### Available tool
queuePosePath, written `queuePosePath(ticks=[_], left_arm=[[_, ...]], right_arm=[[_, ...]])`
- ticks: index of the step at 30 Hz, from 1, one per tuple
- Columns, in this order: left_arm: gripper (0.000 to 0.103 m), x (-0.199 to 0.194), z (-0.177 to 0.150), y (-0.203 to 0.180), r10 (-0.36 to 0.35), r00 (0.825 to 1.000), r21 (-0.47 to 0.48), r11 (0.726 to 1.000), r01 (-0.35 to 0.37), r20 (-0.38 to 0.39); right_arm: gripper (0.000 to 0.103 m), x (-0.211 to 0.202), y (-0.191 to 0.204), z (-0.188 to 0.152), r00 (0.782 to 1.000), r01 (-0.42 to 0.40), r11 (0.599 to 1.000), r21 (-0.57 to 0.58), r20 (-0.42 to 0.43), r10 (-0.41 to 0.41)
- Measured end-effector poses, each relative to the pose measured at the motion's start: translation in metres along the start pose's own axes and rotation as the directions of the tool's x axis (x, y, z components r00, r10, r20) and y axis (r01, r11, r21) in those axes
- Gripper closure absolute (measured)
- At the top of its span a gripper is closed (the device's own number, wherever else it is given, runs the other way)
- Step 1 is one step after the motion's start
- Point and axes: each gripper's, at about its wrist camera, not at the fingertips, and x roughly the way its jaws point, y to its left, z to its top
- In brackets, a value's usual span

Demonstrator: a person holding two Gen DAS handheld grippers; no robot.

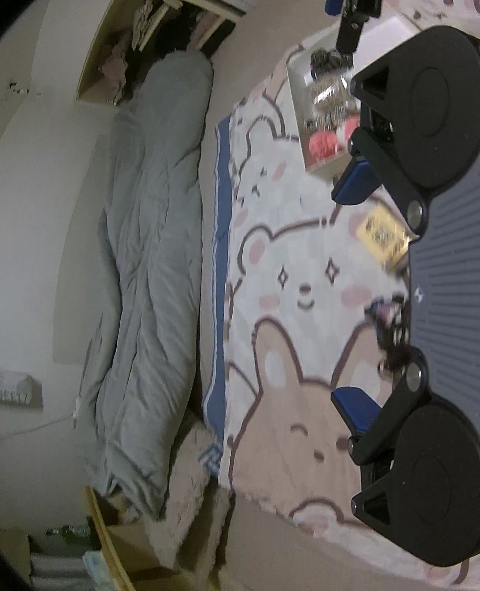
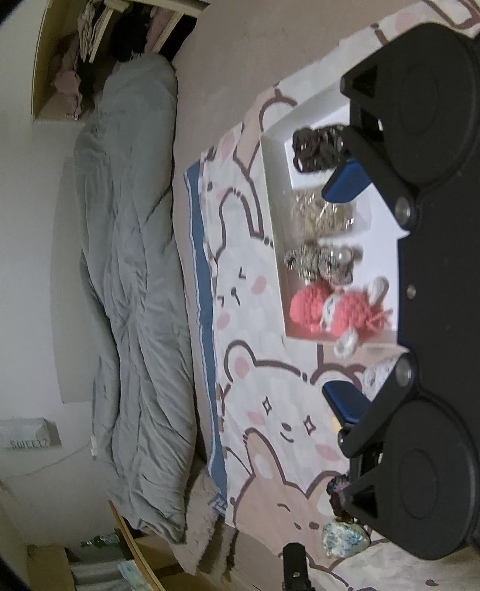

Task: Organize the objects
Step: 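Withdraw both open tools up and away from the white box, then move the left tool to the blue floral pouch while the right tool approaches the white knit piece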

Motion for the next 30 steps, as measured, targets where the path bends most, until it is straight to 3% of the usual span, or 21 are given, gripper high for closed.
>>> queuePosePath(ticks=[12,17,23,26,30], left_arm=[[0.0,-0.002,-0.005,0.069,0.09,0.996,-0.067,0.994,-0.089,0.012],[0.0,0.006,-0.008,0.091,0.121,0.993,-0.098,0.988,-0.121,-0.003],[0.0,0.026,-0.016,0.115,0.155,0.985,-0.164,0.972,-0.166,-0.076],[0.0,0.039,-0.021,0.125,0.154,0.98,-0.219,0.959,-0.179,-0.123],[0.0,0.059,-0.029,0.137,0.144,0.97,-0.311,0.929,-0.2,-0.195]], right_arm=[[0.001,0.017,0.044,0.007,0.996,-0.082,0.997,-0.008,0.022,0.082],[0.014,0.027,0.055,0.008,0.994,-0.111,0.994,-0.022,-0.013,0.111],[0.028,0.046,0.067,0.004,0.986,-0.146,0.987,-0.06,-0.096,0.14],[0.037,0.057,0.072,-0.001,0.977,-0.167,0.982,-0.088,-0.148,0.153],[0.04,0.07,0.084,-0.009,0.965,-0.192,0.971,-0.146,-0.207,0.16]])
